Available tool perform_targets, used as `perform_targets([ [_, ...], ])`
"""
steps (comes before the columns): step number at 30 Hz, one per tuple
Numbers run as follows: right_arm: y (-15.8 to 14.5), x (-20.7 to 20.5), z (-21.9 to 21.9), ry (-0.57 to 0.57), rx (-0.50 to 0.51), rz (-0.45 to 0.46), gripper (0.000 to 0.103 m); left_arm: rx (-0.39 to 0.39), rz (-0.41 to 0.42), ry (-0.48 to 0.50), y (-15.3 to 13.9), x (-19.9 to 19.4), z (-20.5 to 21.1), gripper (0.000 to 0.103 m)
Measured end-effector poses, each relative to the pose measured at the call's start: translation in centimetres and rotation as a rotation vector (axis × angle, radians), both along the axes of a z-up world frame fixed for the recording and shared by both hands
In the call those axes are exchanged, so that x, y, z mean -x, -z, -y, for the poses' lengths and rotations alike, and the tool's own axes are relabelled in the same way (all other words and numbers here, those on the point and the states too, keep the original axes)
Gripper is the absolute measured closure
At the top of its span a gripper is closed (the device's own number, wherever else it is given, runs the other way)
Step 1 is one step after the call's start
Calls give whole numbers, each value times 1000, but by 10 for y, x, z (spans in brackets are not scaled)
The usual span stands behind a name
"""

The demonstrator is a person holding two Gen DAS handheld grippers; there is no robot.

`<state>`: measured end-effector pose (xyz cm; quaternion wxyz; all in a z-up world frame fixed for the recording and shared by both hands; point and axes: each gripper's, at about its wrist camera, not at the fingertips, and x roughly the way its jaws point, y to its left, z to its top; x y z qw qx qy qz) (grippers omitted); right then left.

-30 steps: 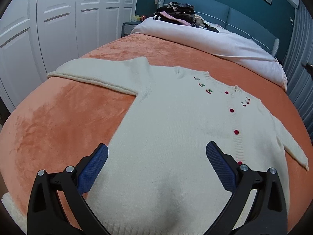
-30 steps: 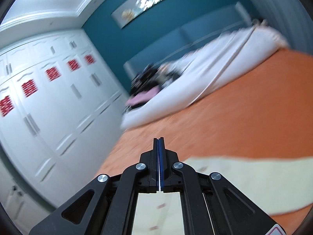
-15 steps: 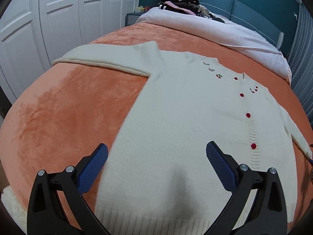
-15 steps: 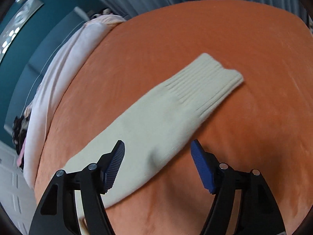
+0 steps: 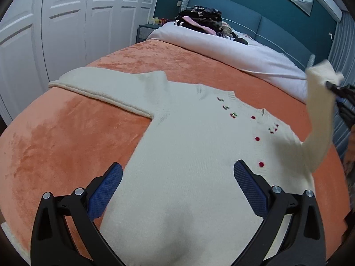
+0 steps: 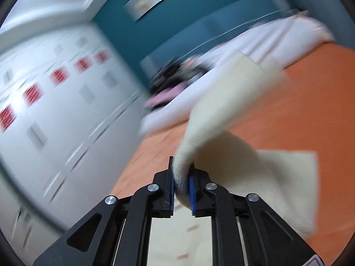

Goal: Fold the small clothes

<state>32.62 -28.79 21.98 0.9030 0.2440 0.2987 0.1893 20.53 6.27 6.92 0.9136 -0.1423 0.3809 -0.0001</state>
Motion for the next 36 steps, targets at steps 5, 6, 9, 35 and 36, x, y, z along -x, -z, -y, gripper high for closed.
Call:
perform_targets([
  [5, 92, 5, -73, -65, 87, -225, 76, 153, -38, 24, 3, -43, -2, 5],
  [6, 99, 15, -58, -13, 57, -245, 76, 186, -51, 24, 7, -53, -3, 5],
  [9, 112, 50, 6, 154, -41, -285, 66, 277, -115, 8, 29, -89, -5, 5],
  [35, 170, 67, 126, 547, -149, -353, 93, 317, -165, 4, 98, -165, 18, 88],
  [36, 165, 70, 126, 548, -149, -354, 91, 344, -154, -2, 100, -161, 14, 88],
])
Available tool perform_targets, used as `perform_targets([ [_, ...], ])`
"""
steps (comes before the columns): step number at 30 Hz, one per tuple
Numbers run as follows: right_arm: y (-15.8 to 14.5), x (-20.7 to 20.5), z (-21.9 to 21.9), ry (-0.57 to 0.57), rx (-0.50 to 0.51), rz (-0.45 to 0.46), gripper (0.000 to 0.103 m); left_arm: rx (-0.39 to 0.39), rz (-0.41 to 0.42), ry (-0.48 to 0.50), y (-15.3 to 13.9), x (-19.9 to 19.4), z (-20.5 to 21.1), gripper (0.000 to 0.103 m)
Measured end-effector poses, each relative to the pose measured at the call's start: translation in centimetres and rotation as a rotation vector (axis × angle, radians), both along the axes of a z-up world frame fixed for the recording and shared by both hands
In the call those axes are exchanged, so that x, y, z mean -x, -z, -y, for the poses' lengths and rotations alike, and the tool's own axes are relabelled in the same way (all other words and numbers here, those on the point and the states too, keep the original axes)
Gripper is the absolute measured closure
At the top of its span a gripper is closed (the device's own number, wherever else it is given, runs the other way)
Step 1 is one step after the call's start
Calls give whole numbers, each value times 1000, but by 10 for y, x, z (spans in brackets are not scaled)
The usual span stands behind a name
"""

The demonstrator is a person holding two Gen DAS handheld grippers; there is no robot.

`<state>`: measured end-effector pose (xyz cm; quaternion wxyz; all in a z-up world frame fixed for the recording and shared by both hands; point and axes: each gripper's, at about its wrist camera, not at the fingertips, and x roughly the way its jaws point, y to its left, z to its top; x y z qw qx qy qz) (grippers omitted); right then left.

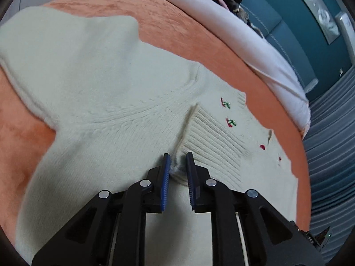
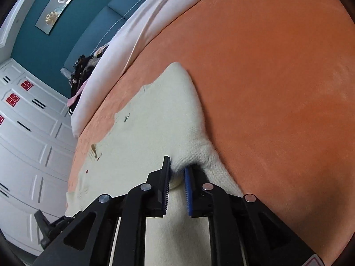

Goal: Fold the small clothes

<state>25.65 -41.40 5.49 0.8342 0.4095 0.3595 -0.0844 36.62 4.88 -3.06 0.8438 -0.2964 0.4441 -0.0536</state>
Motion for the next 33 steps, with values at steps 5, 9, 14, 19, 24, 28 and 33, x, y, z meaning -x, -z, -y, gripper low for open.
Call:
perform_targets([
  [5, -43, 36, 11, 67, 150, 103, 83, -30, 25, 14, -1, -1, 2, 87],
  [9, -39, 7, 4, -61, 234, 57, 83, -49, 75, 15, 2, 5, 3, 87],
  [14, -3, -20, -10, -133, 326, -104, 94, -34, 101, 13, 6, 8, 1, 86],
  [19, 5, -10, -21, -153, 395, -136, 89, -26, 119, 12, 8, 9, 2, 86],
  [24, -15, 24, -21, -92, 330, -48, 89, 21, 99, -30, -11, 20, -19, 60],
  [28, -18, 65, -48, -130, 359, -11, 79, 50, 173, -277, -42, 42, -105, 28],
  [33, 16, 105, -75, -164, 335, -56, 76, 1, 83, -606, -45, 39, -248, 21],
])
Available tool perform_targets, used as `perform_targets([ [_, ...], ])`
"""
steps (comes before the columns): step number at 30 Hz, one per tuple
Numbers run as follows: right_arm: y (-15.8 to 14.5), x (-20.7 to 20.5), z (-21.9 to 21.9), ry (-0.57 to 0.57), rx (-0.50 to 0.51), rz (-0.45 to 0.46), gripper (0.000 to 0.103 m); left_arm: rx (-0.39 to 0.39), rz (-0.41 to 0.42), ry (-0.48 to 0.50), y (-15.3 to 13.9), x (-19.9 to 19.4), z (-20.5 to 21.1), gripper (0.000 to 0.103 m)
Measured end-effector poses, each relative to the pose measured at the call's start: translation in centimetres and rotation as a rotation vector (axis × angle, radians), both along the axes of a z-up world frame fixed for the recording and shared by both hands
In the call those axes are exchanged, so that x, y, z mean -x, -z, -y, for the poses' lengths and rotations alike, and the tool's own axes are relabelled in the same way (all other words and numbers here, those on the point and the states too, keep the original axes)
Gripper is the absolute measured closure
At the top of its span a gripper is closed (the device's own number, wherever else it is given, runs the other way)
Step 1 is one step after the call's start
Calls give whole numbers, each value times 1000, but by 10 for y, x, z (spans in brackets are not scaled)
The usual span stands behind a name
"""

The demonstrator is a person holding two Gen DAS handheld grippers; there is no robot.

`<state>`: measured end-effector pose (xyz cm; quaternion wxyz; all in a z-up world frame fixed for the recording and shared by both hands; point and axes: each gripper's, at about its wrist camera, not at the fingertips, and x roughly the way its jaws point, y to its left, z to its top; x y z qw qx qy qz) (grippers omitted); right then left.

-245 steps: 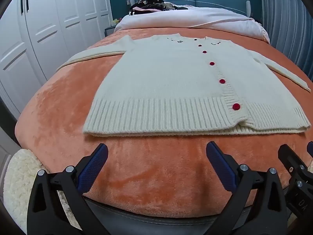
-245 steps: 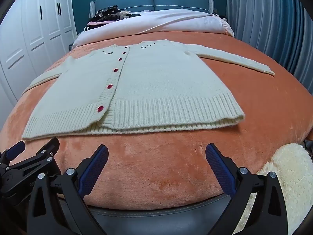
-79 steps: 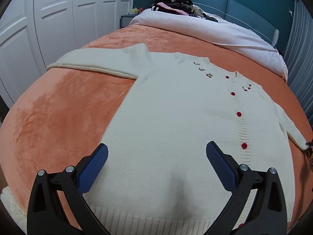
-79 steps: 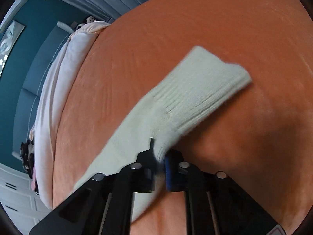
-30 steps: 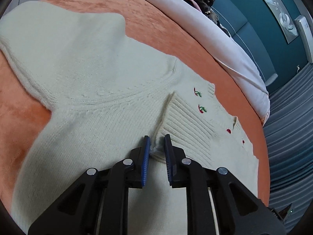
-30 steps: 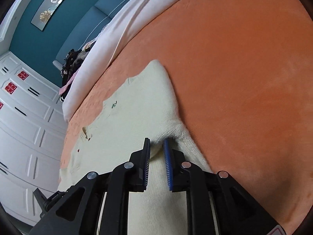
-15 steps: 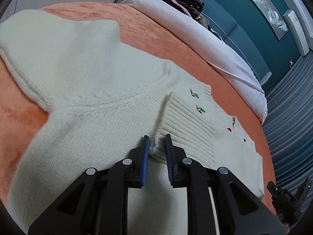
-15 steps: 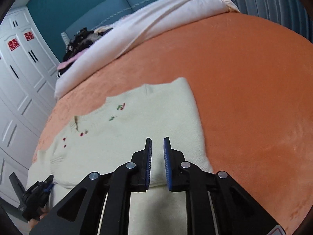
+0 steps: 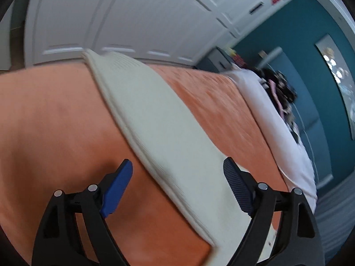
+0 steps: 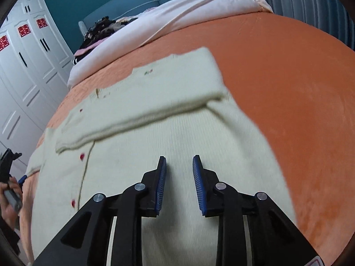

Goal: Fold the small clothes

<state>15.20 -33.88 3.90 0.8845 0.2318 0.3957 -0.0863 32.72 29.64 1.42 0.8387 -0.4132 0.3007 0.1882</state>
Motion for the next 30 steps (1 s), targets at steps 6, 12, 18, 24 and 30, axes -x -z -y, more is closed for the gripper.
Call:
perform_targets([
  [6, 8, 3, -1, -3, -35, 16, 62, 32, -61, -184, 17, -9, -98, 22],
  [12, 9, 5, -11, -52, 15, 12, 41, 49, -132, -48, 16, -47, -105, 90],
  [18, 11, 6, -7, -63, -17, 32, 36, -55, 96, 104, -81, -54, -46, 92],
  [24, 11, 8, -2, -60, -54, 57, 36, -174, 368, 519, -189, -33, 136, 91],
  [30, 12, 8, 2, -60, -79, 69, 36, -158, 167, 828, -102, -2, 312, 60],
])
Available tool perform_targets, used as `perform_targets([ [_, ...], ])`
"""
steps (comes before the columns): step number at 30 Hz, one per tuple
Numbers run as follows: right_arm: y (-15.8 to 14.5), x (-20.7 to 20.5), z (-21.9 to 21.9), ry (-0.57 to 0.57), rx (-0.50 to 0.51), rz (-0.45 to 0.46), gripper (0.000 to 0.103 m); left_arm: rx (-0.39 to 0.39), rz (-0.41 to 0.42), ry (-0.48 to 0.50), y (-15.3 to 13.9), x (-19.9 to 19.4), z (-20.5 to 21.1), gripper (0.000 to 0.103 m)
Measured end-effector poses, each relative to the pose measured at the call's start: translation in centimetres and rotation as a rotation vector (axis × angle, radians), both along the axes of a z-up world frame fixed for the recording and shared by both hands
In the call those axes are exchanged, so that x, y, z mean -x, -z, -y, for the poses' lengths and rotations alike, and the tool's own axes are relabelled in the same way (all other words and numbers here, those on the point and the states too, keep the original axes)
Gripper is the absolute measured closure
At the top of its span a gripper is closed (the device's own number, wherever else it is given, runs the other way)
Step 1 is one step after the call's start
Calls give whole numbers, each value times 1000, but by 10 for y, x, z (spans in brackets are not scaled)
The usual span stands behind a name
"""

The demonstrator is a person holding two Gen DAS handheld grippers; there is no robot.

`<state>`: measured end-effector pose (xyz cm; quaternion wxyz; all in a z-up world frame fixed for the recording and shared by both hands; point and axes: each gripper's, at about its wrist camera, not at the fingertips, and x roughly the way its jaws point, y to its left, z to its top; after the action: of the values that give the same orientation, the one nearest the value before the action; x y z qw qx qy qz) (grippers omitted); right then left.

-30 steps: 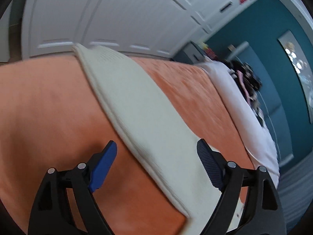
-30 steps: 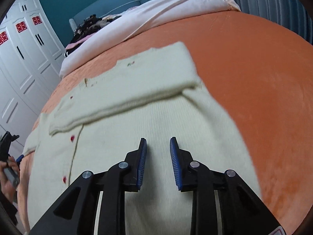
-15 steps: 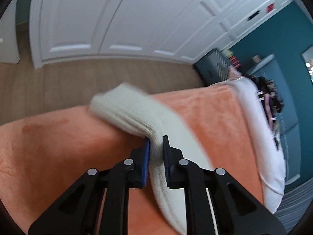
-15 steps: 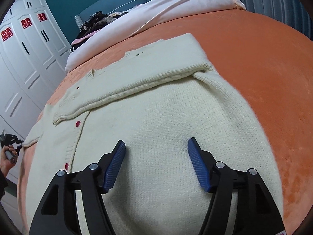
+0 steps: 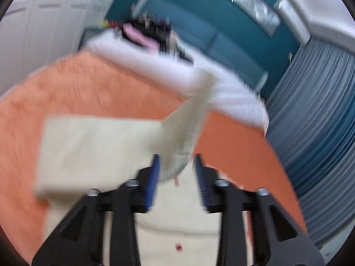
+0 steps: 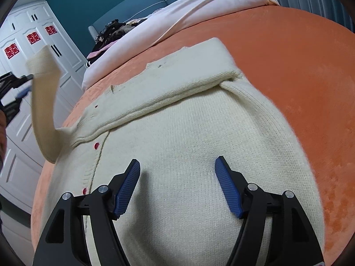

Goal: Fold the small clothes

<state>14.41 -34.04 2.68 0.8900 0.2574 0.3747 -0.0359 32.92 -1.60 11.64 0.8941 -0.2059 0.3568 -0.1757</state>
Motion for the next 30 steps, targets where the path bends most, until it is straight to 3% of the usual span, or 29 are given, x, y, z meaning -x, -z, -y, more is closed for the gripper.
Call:
perform_targets([
  [3, 0, 0, 1, -2, -13, 6, 35, -17, -162, -8, 74, 28, 27, 58],
  [7, -1, -1, 3, -10, -37, 14, 32, 84, -285, -132, 123, 55, -5, 57],
  [10, -14, -8, 0, 14, -11, -13, 33, 100, -247, -235, 112, 52, -52, 49],
  [12, -32, -21, -3, 22, -22, 39, 29, 110, -219, -296, 99, 38, -81, 40],
  [15, -51, -75, -10, -22, -83, 47, 29, 173, -234, -368, 96, 20, -116, 40],
  [20, -36, -170, -22, -6, -182, -56, 29, 249, -285, -453, 118, 6, -142, 40],
  [24, -19, -212, -42, 6, -202, -126, 29, 257, -271, -450, 121, 6, -142, 39],
  [25, -19, -220, -51, -7, -181, -125, 32, 252, -271, -452, 121, 8, -143, 39],
  [27, -23, -234, -70, -78, -142, -150, 69, 261, -271, -461, 118, 11, -144, 40],
  [28, -34, -238, -79, -106, -130, -130, 92, 277, -266, -463, 115, 9, -145, 40],
  [30, -77, -227, -83, -139, -145, 39, 93, 321, -262, -462, 108, 10, -148, 41],
])
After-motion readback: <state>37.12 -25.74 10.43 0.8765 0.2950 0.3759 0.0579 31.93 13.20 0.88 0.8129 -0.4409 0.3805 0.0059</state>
